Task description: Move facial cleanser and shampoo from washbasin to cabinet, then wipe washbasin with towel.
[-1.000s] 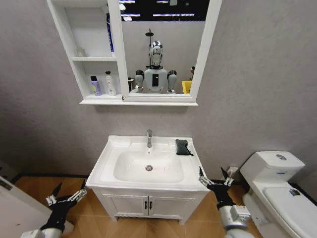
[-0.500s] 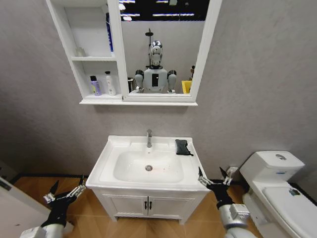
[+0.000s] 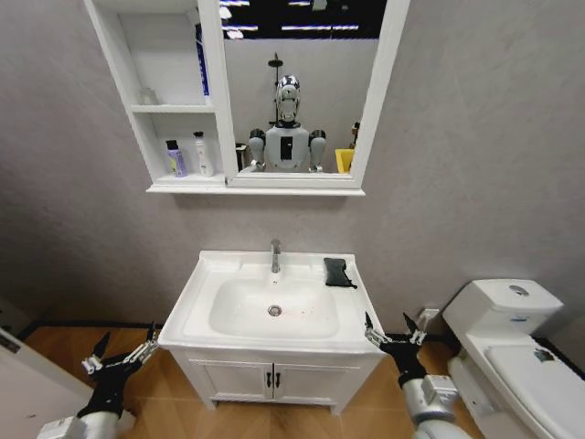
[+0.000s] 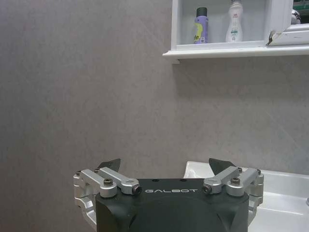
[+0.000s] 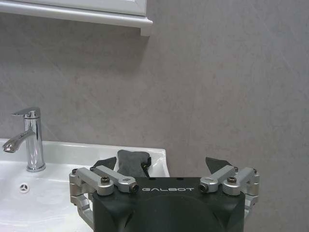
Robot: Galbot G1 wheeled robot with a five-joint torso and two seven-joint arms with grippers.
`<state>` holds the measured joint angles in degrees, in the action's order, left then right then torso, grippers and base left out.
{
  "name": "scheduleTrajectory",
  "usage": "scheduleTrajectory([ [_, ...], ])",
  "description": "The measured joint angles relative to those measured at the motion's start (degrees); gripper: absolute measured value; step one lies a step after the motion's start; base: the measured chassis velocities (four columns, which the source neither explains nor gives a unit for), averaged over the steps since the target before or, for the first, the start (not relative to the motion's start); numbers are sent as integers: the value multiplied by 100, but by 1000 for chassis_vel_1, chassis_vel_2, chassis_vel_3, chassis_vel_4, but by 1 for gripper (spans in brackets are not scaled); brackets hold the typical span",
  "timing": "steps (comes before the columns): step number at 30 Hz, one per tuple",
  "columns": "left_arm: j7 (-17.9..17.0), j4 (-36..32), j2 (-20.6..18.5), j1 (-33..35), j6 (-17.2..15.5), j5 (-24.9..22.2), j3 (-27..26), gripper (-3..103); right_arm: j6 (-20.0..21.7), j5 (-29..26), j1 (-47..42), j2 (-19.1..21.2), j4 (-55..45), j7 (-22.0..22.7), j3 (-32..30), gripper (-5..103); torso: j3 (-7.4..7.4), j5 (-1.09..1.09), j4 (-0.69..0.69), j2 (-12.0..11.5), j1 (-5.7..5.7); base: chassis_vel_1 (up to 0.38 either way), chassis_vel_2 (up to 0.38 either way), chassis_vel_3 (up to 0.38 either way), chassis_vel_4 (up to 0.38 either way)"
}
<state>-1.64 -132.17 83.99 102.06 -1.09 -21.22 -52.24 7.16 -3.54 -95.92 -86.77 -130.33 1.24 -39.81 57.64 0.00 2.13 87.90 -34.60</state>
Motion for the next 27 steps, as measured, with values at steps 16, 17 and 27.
scheduleTrajectory([
  [16,-3,5,-7,-6,-7,-4,6,100,184,-17,540,212,279,305,74,100,2,0,0,-4,-4,-131,119,126,-122],
  [17,-3,5,-7,-6,-7,-4,6,100,184,-17,540,212,279,305,74,100,2,0,0,-4,-4,0,0,0,0],
  [27,-4,6,-7,-4,-7,-4,7,100,176,145,374,138,215,120,40,100,0,0,0,1,2,30,-24,-30,20],
])
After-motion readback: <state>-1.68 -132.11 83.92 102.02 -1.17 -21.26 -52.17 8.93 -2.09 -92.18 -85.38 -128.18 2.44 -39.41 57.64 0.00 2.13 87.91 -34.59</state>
